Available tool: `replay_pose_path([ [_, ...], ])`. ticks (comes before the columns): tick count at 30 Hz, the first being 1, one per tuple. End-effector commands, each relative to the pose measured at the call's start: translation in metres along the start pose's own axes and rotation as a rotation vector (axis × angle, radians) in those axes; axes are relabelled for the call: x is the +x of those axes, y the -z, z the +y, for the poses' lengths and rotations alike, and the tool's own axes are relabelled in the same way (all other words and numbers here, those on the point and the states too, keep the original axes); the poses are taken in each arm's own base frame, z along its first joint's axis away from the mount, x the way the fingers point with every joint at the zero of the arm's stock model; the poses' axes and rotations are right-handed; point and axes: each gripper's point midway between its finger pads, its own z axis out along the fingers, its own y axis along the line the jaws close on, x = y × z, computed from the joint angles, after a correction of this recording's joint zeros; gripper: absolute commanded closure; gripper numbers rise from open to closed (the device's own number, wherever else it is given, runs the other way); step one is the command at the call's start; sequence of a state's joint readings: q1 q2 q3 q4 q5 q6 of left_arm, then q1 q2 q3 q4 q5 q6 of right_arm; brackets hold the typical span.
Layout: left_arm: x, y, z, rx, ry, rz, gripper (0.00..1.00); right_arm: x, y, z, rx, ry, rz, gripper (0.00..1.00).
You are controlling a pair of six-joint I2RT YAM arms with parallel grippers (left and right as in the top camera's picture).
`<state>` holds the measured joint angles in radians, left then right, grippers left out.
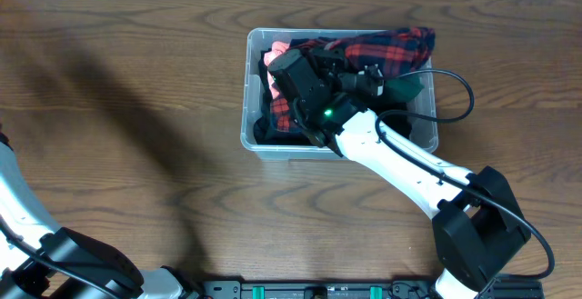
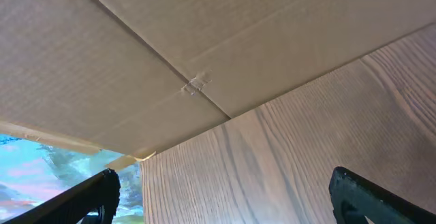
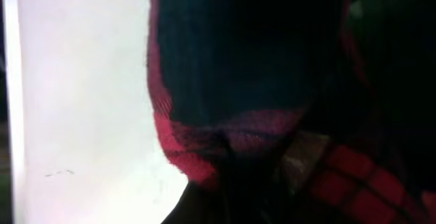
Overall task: Pack container
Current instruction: 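Lower the plaid shirt into the bin, spreading it across the top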
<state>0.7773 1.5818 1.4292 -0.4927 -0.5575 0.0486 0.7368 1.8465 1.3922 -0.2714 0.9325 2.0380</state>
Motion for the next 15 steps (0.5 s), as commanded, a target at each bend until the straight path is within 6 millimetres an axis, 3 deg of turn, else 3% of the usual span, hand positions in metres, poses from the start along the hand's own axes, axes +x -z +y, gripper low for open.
replay_pose_path([
  [1, 0.0025, 0.001, 0.005, -0.018, 0.006, 0.002, 0.02, 0.0043, 0.0095, 0.0115, -0.008, -0.041, 0.046, 0.98],
  [5, 0.0025, 0.001, 0.0049, -0.017, 0.006, 0.002, 0.02, -0.0004, 0.017, 0.0162, -0.006, -0.036, 0.049, 0.98],
  [6, 0.0025, 0.001, 0.0049, -0.017, 0.006, 0.002, 0.02, -0.0016, 0.0178, 0.0153, -0.001, -0.028, 0.047, 0.92],
  [9, 0.0025, 0.0009, 0.0051, -0.017, 0.007, 0.002, 0.02, -0.0029, 0.0191, 0.0109, 0.013, -0.006, 0.043, 0.68],
  [11, 0.0025, 0.001, 0.0049, -0.017, 0.006, 0.002, 0.02, -0.0032, 0.0191, 0.0103, 0.015, -0.002, 0.042, 0.61],
  [14, 0.0025, 0.001, 0.0049, -0.017, 0.006, 0.002, 0.02, -0.0045, 0.019, 0.011, 0.011, -0.003, 0.034, 0.19],
  [15, 0.0025, 0.001, 0.0049, -0.017, 0.006, 0.002, 0.02, -0.0052, 0.0189, 0.0114, 0.009, -0.003, 0.03, 0.13],
])
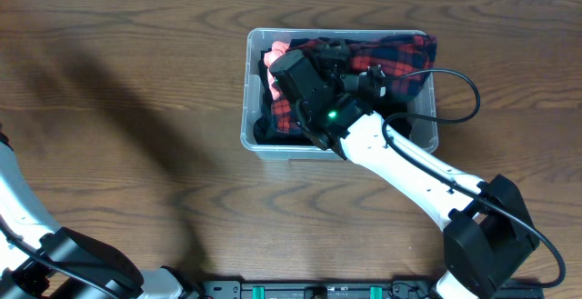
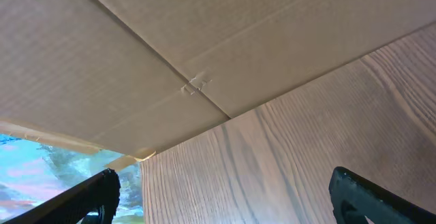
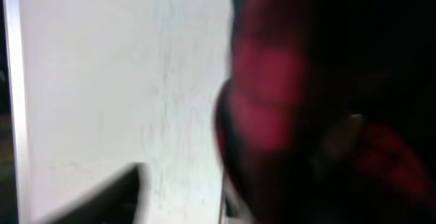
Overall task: Pack container
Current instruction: 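Lower the plaid shirt into the bin, spreading it across the top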
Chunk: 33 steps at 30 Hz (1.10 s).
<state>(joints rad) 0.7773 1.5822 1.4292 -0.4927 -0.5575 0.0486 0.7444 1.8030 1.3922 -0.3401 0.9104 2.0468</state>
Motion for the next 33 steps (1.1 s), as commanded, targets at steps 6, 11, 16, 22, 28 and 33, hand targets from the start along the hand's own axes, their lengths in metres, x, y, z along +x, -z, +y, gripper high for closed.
replay_pose_path([
  [6, 0.002, 0.001, 0.005, -0.017, 0.007, 0.002, 0.02, -0.005, 0.009, 0.018, -0.056, -0.048, -0.023, 0.01],
  [11, 0.002, 0.001, 0.005, -0.017, 0.007, 0.002, 0.02, -0.018, 0.024, 0.051, -0.132, -0.133, -0.024, 0.01],
  [16, 0.002, 0.001, 0.005, -0.017, 0.007, 0.002, 0.02, -0.038, 0.048, 0.078, -0.166, -0.099, -0.008, 0.01],
  [22, 0.002, 0.001, 0.005, -0.017, 0.007, 0.002, 0.02, -0.049, 0.071, 0.092, -0.176, -0.12, 0.039, 0.01],
  [28, 0.002, 0.001, 0.005, -0.017, 0.007, 0.002, 0.02, -0.066, 0.095, 0.112, -0.219, -0.051, 0.049, 0.01],
  [33, 0.002, 0.001, 0.005, -0.017, 0.007, 0.002, 0.02, -0.096, 0.101, 0.134, -0.26, 0.29, -0.018, 0.01],
])
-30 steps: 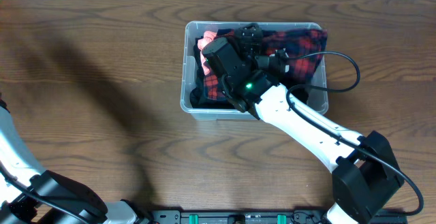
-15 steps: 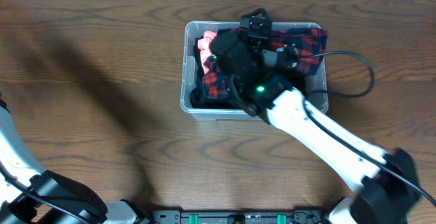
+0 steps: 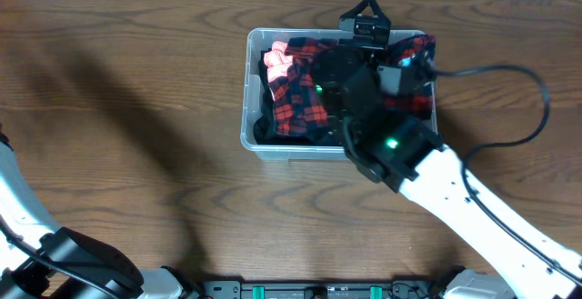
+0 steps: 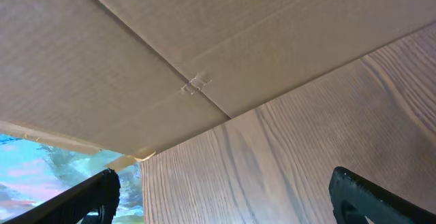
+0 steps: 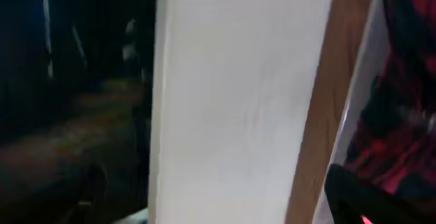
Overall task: Pack container
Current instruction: 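Lower the plaid shirt into the bin, spreading it across the top, then release the shirt and raise the right gripper to the bin's right edge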
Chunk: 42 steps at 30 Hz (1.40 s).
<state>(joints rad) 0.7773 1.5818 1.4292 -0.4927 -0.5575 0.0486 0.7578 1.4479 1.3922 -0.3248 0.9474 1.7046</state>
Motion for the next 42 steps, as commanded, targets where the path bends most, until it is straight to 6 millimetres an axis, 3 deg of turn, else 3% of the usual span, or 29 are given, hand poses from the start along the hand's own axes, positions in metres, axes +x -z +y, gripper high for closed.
replay_pose_path([
  [1, 0.003, 0.001, 0.005, -0.017, 0.006, 0.002, 0.02, -0.03, 0.006, 0.023, -0.038, 0.316, -0.041, 0.01],
  [4, 0.003, 0.001, 0.005, -0.018, 0.006, 0.002, 0.02, -0.046, 0.008, 0.033, -0.045, 0.567, -0.074, 0.01],
  [9, 0.003, 0.001, 0.005, -0.017, 0.006, 0.002, 0.02, -0.056, 0.003, 0.031, -0.018, 0.732, -0.104, 0.01],
  [12, 0.003, 0.001, 0.005, -0.017, 0.006, 0.002, 0.02, -0.058, -0.006, 0.018, 0.029, 0.78, -0.112, 0.01],
  [16, 0.003, 0.001, 0.005, -0.017, 0.006, 0.002, 0.02, -0.06, -0.024, -0.013, 0.137, 0.898, -0.094, 0.01],
  [18, 0.003, 0.001, 0.005, -0.017, 0.006, 0.002, 0.02, -0.044, -0.039, -0.031, 0.156, 1.025, 0.027, 0.01],
  [21, 0.003, 0.001, 0.005, -0.018, 0.006, 0.002, 0.02, 0.004, -0.062, -0.066, 0.091, 1.276, 0.359, 0.01],
  [23, 0.003, 0.001, 0.005, -0.017, 0.007, 0.002, 0.02, 0.019, -0.075, -0.093, 0.079, 1.392, 0.496, 0.01],
  [27, 0.003, 0.001, 0.005, -0.017, 0.006, 0.002, 0.02, -0.011, -0.108, -0.13, 0.265, 1.48, 0.418, 0.01],
  [32, 0.003, 0.001, 0.005, -0.018, 0.006, 0.002, 0.02, -0.051, -0.121, -0.14, 0.381, 1.482, 0.344, 0.01],
  [35, 0.003, 0.001, 0.005, -0.017, 0.006, 0.002, 0.02, -0.059, -0.123, -0.135, 0.357, 1.519, 0.37, 0.01],
  [39, 0.003, 0.001, 0.005, -0.017, 0.006, 0.002, 0.02, -0.053, -0.122, -0.145, 0.269, 1.677, 0.548, 0.01],
  [40, 0.003, 0.001, 0.005, -0.017, 0.006, 0.002, 0.02, -0.053, -0.121, -0.148, 0.269, 1.672, 0.569, 0.05],
  [42, 0.003, 0.001, 0.005, -0.017, 0.006, 0.002, 0.02, -0.06, -0.121, -0.153, 0.294, 1.666, 0.586, 0.47],
])
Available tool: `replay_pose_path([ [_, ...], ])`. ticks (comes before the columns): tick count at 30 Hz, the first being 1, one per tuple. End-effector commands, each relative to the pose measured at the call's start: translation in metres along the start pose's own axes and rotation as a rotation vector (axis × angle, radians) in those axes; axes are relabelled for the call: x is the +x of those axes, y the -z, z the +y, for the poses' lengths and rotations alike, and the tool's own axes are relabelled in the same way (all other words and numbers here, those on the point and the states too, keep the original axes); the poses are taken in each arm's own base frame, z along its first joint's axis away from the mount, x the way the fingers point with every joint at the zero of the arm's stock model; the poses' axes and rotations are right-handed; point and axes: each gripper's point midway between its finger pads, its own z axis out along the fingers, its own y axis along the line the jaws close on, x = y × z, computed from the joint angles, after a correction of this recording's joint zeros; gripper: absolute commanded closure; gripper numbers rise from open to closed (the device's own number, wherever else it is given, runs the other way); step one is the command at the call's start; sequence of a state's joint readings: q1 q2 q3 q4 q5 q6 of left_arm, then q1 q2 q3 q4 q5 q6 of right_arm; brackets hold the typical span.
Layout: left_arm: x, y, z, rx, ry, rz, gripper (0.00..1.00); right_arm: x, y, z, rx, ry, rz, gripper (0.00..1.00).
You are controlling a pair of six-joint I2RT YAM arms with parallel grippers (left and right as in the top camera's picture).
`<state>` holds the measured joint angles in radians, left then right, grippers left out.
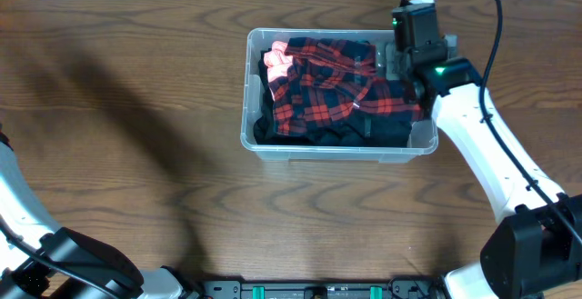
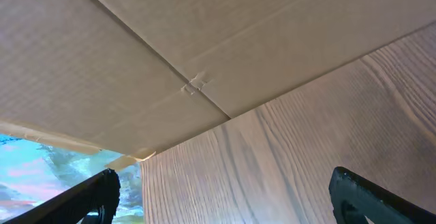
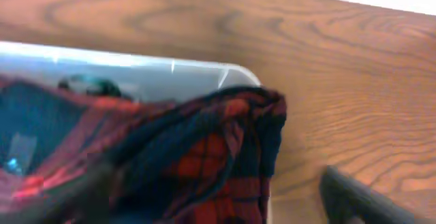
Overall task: Pack container
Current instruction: 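Release the shirt and raise the right gripper to the bin's right edge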
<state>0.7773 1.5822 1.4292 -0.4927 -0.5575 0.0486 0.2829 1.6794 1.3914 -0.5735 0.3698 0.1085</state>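
Observation:
A clear plastic container (image 1: 247,90) stands mid-table, filled with clothes. On top lies a red-and-black plaid shirt (image 1: 336,85); a pink item (image 1: 275,58) shows at the far left corner and dark cloth (image 1: 382,134) along the near side. My right gripper (image 1: 406,63) hovers at the container's far right corner, open, with nothing held. In the right wrist view the plaid shirt (image 3: 225,156) bunches at the container rim (image 3: 204,66), between the spread fingers of the right gripper (image 3: 218,200). My left gripper (image 2: 231,197) stands open over bare wood, away from the container.
A cardboard box (image 2: 204,54) rises just ahead of the left gripper. The left arm (image 1: 18,208) stands at the table's left edge. The right arm's cable (image 1: 491,26) loops over the far right of the table. Wood table (image 1: 136,108) surrounds the container.
My right gripper has moved from over the container's far middle to its far right corner. The arm no longer covers the bin, and the plaid shirt shows spread inside. The left arm is unchanged.
My right gripper was first down among the clothes in the left part of the bin, with plaid cloth bulging over the far right rim. It then stood over the bin's far middle. Now it is at the right corner, the plaid lying in the bin.

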Motion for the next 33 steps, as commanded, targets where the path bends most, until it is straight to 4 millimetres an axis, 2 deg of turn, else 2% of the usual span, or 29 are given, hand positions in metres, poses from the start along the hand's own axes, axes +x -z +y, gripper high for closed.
replay_pose_path([
  [1, 0.002, 0.001, 0.005, -0.017, 0.007, 0.002, 0.02, -0.002, 0.006, -0.004, -0.047, 0.069, 0.004, 0.76],
  [2, 0.002, 0.001, 0.005, -0.017, 0.007, 0.002, 0.02, 0.0, 0.005, -0.009, -0.038, 0.065, 0.015, 0.94],
  [3, 0.002, 0.001, 0.005, -0.017, 0.007, 0.002, 0.02, 0.002, 0.004, -0.012, -0.033, 0.061, 0.022, 0.99],
  [10, 0.002, 0.001, 0.005, -0.017, 0.007, 0.002, 0.02, 0.006, -0.006, -0.038, -0.017, 0.018, 0.048, 0.99],
  [15, 0.002, 0.001, 0.005, -0.017, 0.007, 0.002, 0.02, 0.018, -0.02, -0.017, -0.188, 0.013, 0.096, 0.99],
  [21, 0.002, 0.001, 0.005, -0.017, 0.007, 0.002, 0.02, 0.047, -0.046, 0.015, -0.311, 0.027, 0.203, 0.98],
  [31, 0.002, 0.001, 0.005, -0.017, 0.007, 0.002, 0.02, 0.109, -0.074, 0.045, -0.347, 0.084, 0.417, 0.98],
  [33, 0.002, 0.001, 0.005, -0.017, 0.007, 0.002, 0.02, 0.115, -0.077, 0.052, -0.37, 0.085, 0.436, 0.98],
])
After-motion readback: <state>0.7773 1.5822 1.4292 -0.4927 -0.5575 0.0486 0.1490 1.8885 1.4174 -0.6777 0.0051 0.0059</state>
